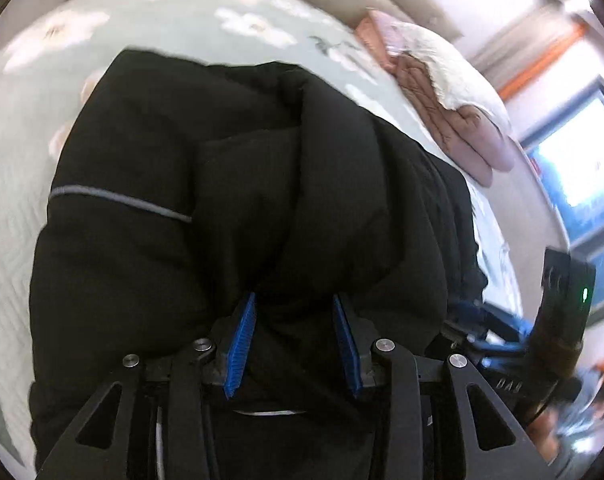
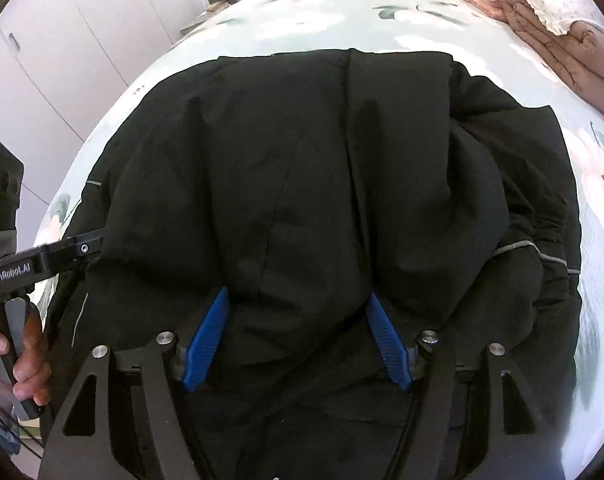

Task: Fold large clothes
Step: 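Release the folded hood end and press it flat with both grippers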

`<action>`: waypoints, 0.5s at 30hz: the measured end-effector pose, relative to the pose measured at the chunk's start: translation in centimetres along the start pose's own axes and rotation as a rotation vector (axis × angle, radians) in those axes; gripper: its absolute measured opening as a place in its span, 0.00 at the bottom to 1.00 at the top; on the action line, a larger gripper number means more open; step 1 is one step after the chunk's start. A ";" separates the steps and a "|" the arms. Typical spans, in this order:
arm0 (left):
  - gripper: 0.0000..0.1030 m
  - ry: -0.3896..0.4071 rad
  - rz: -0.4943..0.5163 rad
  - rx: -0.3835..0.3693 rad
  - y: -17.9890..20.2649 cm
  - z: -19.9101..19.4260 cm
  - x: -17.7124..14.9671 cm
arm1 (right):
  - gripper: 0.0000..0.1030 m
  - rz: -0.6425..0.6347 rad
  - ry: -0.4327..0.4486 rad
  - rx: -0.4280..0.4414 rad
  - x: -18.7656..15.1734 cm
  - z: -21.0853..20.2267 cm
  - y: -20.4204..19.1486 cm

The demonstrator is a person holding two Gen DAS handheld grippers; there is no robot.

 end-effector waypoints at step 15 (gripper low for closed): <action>0.39 0.139 0.156 0.022 2.3 0.1 -2.7 | 0.77 -0.055 0.162 -0.082 -6.4 -2.7 -3.6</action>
Point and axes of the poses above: each gripper's, at about its wrist camera, not at the fingertips, and z roughly the way its jaws point, y to its right, x to its top, the point moved 4 cm from there along z, roughly the way its jaws point, and after that the axes turned 8 degrees about -x, right-handed, at the moved point
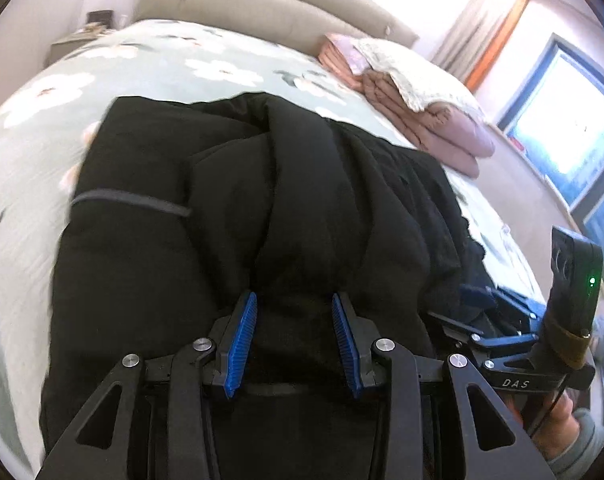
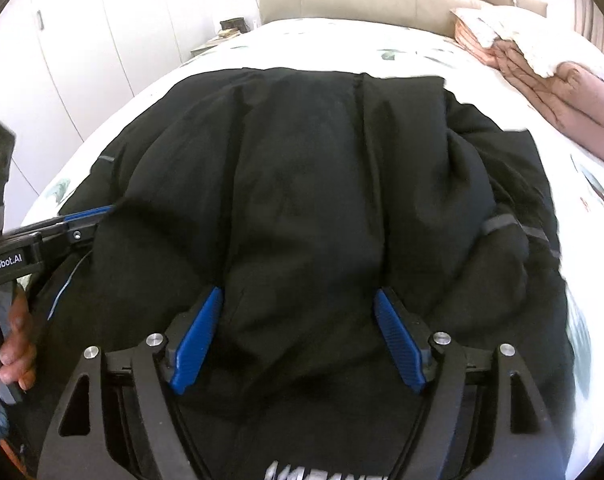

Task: Fold large clothes
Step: 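Release the folded hood end and press it flat with both grippers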

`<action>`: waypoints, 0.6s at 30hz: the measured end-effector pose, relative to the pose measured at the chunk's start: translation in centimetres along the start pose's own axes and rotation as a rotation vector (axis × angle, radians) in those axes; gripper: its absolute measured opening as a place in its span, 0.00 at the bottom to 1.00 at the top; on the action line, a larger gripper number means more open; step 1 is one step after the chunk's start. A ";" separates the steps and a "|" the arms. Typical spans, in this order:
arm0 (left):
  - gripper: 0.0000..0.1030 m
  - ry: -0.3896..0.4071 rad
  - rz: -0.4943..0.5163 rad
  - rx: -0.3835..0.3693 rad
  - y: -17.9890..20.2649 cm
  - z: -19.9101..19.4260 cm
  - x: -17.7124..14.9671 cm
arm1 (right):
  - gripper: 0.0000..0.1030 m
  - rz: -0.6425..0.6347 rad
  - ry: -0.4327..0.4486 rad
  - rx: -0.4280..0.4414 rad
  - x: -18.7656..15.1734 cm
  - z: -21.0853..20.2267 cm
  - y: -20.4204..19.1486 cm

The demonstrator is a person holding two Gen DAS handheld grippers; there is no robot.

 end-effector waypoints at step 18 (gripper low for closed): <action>0.70 0.092 -0.052 0.171 2.0 -28.1 -11.5 | 0.82 0.186 0.003 -0.152 -10.7 -22.8 7.4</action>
Point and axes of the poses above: each gripper's, at about its wrist camera, not at the fingertips, and z roughly the way its jaws point, y to its right, x to its top, the point moved 4 cm from there along z, roughly the way its jaws point, and after that the axes turned 8 degrees about -x, right-handed, at the moved point
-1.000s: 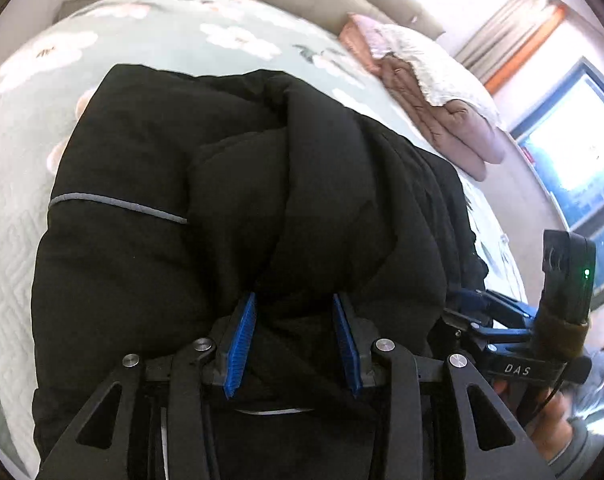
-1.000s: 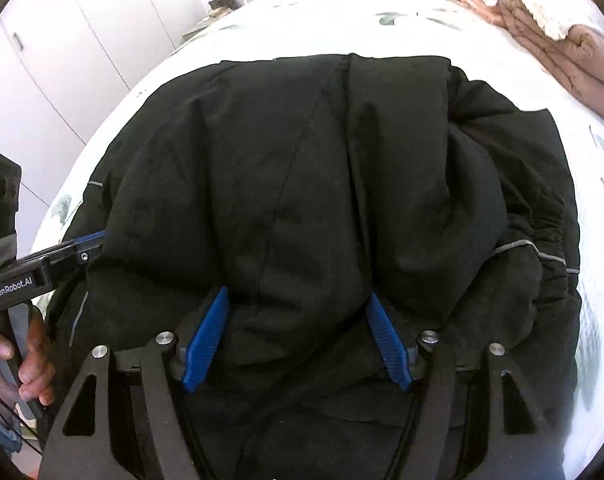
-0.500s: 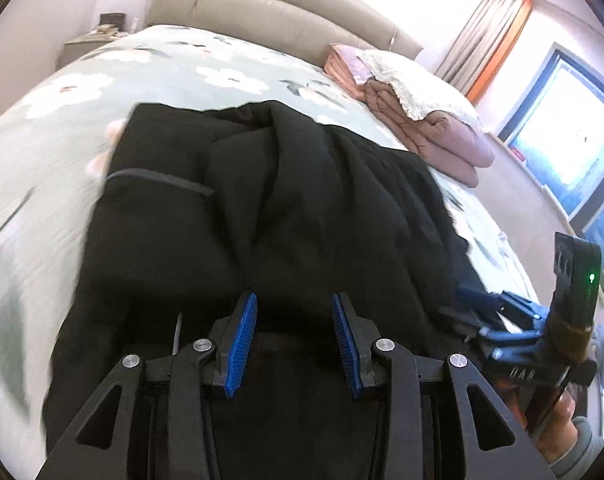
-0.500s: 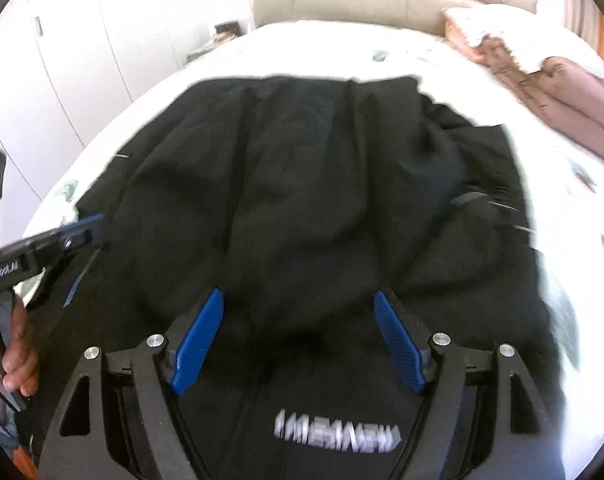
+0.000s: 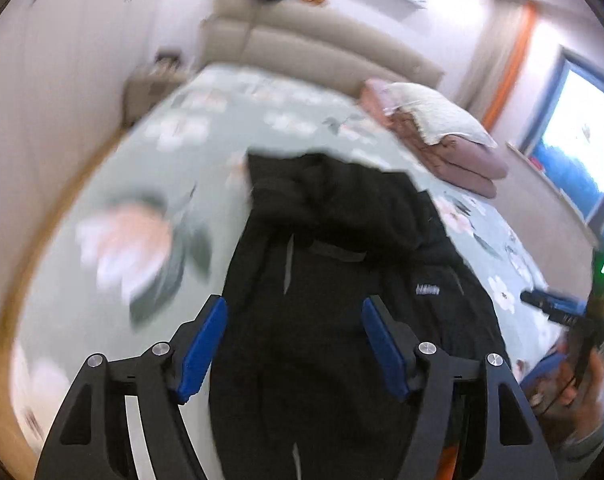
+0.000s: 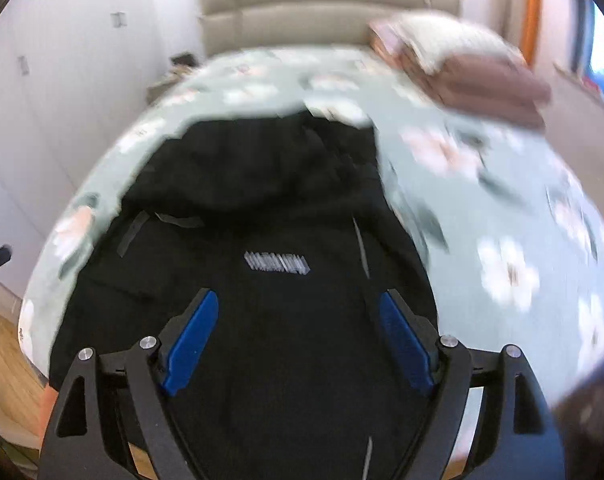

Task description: Fold large clothes

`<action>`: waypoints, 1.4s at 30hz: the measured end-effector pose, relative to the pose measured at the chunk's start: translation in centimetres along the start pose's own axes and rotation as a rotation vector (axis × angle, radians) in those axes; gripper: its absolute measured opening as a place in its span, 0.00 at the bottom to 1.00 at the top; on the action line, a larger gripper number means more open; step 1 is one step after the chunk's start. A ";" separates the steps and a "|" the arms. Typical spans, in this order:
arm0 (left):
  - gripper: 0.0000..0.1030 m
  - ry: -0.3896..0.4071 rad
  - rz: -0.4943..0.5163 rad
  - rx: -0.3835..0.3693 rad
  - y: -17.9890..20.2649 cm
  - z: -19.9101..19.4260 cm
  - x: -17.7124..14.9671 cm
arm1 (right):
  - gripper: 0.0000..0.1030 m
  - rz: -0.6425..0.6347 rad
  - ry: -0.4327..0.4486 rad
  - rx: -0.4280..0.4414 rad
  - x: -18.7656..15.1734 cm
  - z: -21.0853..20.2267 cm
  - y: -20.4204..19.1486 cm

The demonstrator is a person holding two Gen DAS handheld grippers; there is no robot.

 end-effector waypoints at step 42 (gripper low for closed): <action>0.36 -0.221 -0.252 -0.330 -1.8 7.1 -10.0 | 0.49 0.179 -0.359 0.174 -13.0 5.6 8.7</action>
Point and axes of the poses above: each gripper's, at about its wrist camera, not at the fingertips, and z roughly the way its jaws point, y to its right, x to its top, the point moved 4 cm from there along z, roughly the way its jaws point, and after that the axes turned 8 degrees about -x, right-handed, at the moved point
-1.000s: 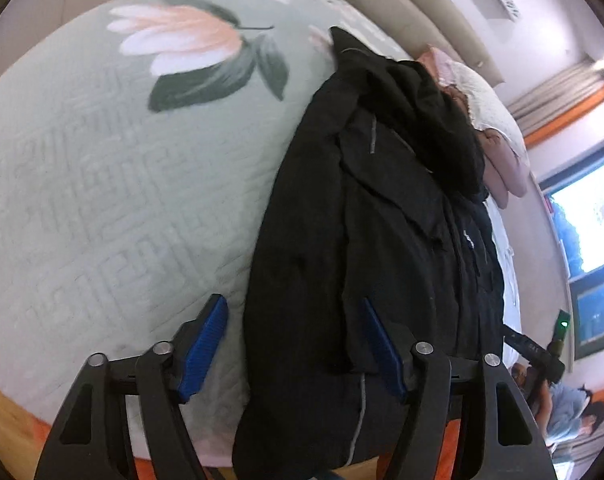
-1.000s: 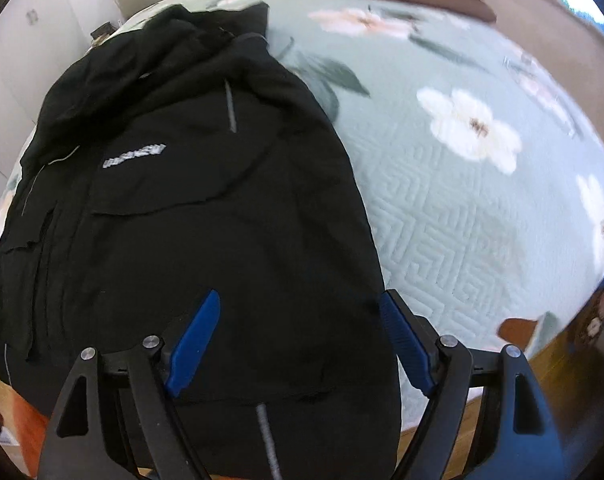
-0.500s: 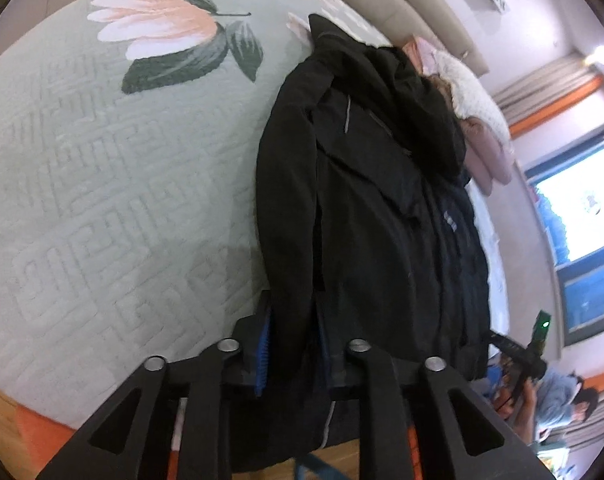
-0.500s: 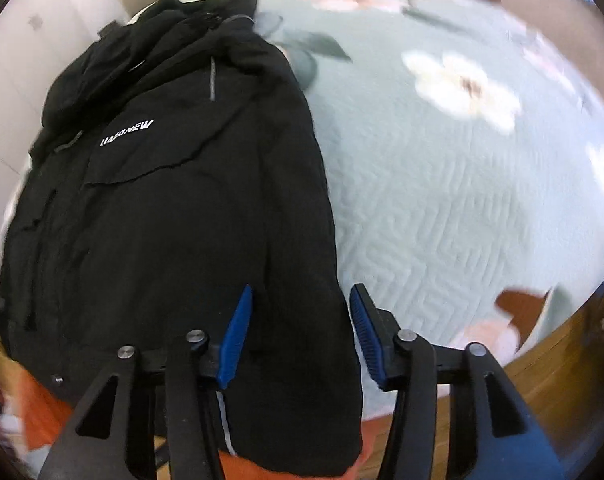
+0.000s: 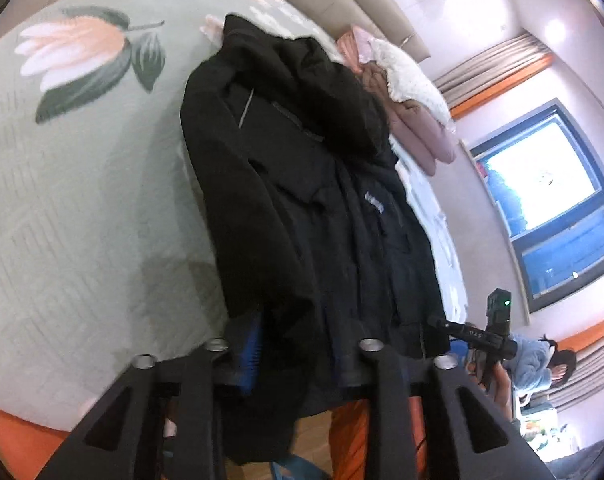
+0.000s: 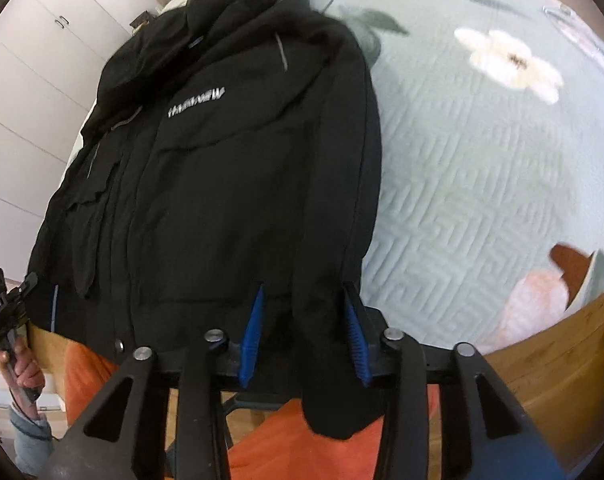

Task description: Fold large clothes

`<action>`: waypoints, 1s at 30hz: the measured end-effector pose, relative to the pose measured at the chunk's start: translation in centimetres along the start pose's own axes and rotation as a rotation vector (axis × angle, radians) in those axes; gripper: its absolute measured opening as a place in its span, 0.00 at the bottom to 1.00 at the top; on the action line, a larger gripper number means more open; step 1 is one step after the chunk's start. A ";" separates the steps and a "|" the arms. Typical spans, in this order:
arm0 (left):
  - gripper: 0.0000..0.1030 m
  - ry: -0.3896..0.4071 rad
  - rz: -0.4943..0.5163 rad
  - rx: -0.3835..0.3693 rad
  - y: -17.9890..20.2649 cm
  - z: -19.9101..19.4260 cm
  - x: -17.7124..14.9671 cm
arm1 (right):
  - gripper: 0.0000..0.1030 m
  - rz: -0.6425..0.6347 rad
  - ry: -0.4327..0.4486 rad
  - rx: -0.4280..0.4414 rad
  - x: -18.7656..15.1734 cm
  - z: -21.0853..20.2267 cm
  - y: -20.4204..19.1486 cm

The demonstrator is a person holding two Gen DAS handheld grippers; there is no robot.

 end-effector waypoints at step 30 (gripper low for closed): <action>0.16 0.149 0.077 -0.073 2.7 -1.8 1.8 | 0.15 -0.017 0.161 0.056 1.9 -4.6 -0.2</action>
Point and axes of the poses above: each gripper's, at about its wrist camera, not at the fingertips, and z roughly the way its jaws point, y to its right, x to its top, the point moved 4 cm from there along z, roughly the way its jaws point, and after that the axes turned 8 degrees about -x, right-handed, at the moved point
